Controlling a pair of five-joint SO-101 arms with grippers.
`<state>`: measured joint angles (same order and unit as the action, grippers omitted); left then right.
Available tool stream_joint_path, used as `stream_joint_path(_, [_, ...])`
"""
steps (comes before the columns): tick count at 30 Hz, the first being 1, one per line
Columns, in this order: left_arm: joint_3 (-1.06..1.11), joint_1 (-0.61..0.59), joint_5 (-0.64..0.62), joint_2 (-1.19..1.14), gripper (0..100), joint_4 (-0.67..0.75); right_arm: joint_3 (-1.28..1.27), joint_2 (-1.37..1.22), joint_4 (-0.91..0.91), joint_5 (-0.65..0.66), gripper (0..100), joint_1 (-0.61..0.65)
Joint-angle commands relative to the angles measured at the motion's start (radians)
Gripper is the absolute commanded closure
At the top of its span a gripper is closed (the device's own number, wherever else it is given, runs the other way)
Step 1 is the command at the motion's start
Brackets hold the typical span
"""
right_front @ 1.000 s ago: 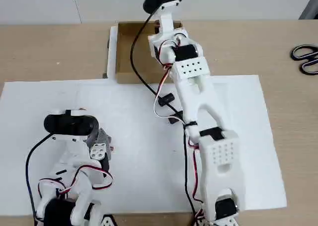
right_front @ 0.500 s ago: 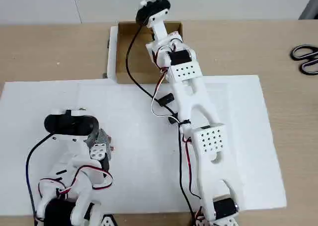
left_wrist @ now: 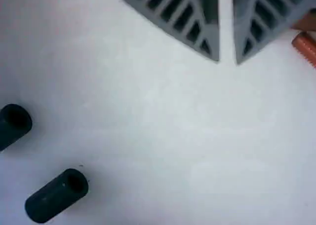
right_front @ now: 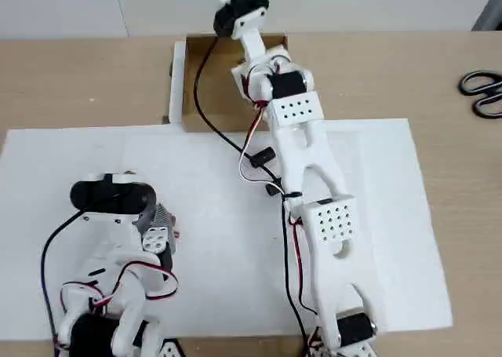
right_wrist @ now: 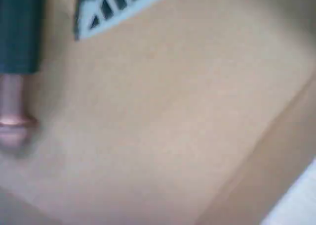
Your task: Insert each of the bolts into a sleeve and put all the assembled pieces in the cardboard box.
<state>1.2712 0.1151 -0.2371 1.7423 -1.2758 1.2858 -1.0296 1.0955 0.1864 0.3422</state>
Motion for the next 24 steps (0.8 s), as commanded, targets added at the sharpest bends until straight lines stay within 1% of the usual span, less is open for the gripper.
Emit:
stream_joint_path(1, [-0.004,-0.005,0.005,0.0,99,0.0,0.157,0.027,0.119,0.006,76.8,-0.007])
stream_joint_path(4, [-0.004,-0.005,0.002,0.0,99,0.0,0.27,0.024,0.257,0.003,76.8,-0.007])
stream_joint_path(9, [-0.004,-0.005,0.0,0.002,99,0.002,0.388,0.025,0.545,-0.137,76.8,-0.001])
stream_joint_path(11, [-0.004,-0.005,0.0,0.003,99,0.002,0.394,0.022,0.651,-0.141,76.8,-0.008])
stream_joint_path(14, [-0.004,-0.005,0.0,0.003,99,0.005,0.342,0.028,0.647,-0.143,76.8,-0.047])
stream_joint_path(17, [-0.004,-0.005,0.0,0.003,99,0.005,0.316,0.045,0.653,-0.143,76.8,-0.053])
stream_joint_path(20, [-0.004,-0.005,0.0,0.003,99,0.005,0.224,0.087,0.653,-0.143,76.8,-0.041])
stream_joint_path(24, [-0.004,-0.005,0.0,0.003,99,0.006,0.028,0.196,0.653,-0.143,76.8,-0.021])
